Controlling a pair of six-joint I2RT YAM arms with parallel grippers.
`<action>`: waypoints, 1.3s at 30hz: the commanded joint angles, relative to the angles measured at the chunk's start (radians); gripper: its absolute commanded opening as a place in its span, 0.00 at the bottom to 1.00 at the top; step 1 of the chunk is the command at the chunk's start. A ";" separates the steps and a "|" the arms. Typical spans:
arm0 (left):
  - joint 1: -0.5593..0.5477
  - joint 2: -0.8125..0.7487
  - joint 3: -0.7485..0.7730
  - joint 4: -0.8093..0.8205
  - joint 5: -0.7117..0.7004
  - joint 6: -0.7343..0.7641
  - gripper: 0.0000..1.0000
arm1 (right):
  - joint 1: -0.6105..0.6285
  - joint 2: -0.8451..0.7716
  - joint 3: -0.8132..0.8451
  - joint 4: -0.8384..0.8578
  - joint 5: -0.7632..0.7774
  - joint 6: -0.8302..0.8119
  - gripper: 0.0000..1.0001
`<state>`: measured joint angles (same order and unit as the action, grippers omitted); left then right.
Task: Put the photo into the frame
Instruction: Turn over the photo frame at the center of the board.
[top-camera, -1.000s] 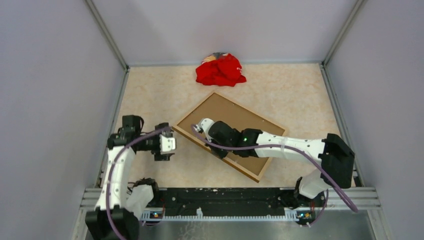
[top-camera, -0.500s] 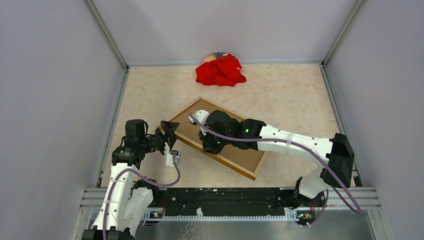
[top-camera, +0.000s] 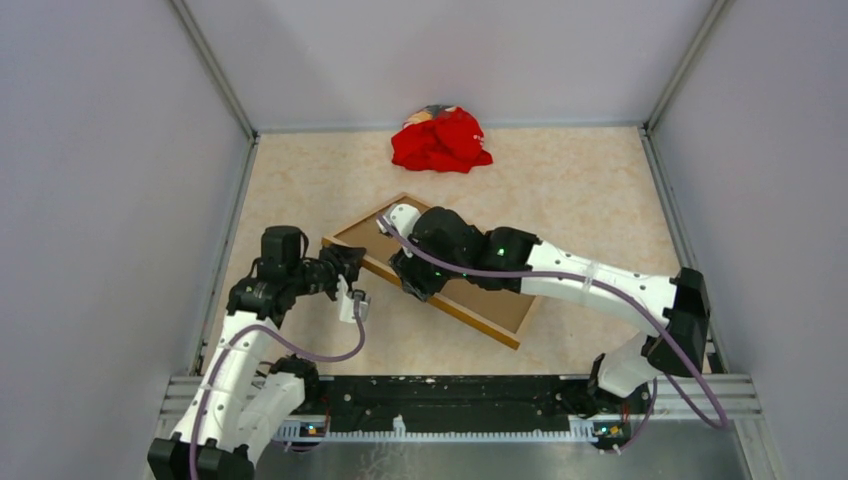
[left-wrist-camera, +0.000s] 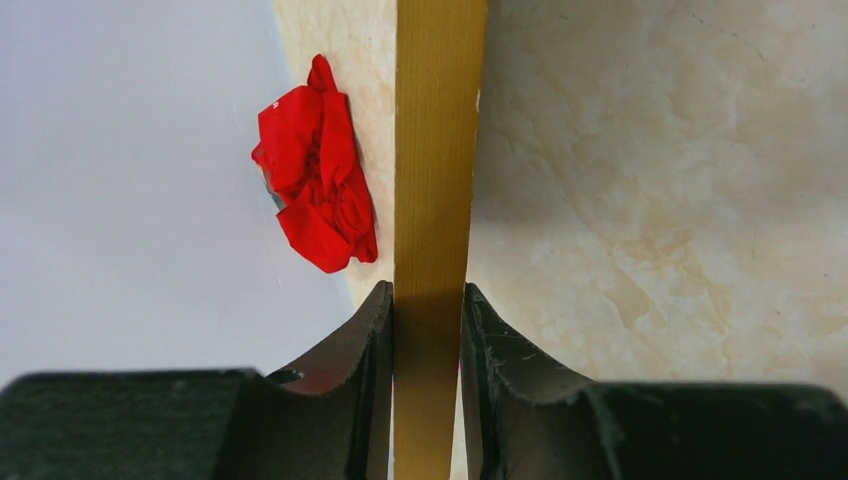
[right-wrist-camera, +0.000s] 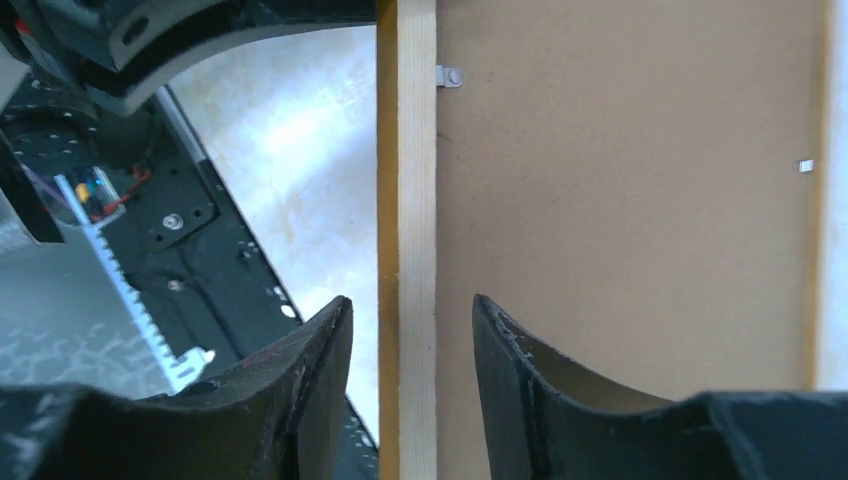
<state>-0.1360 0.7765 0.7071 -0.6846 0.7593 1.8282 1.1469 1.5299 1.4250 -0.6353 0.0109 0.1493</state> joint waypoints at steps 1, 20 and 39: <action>-0.007 0.026 0.097 0.017 0.061 -0.111 0.26 | -0.006 -0.092 0.036 0.005 0.102 -0.122 0.52; -0.007 0.097 0.219 -0.029 0.061 -0.196 0.27 | 0.159 -0.064 -0.074 -0.068 0.543 -0.414 0.73; -0.003 0.047 0.212 0.163 0.006 -0.463 0.98 | 0.117 -0.060 0.005 0.084 0.635 -0.458 0.00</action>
<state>-0.1448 0.8665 0.8867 -0.6724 0.7525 1.5444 1.2945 1.5078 1.3243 -0.5976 0.6186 -0.3805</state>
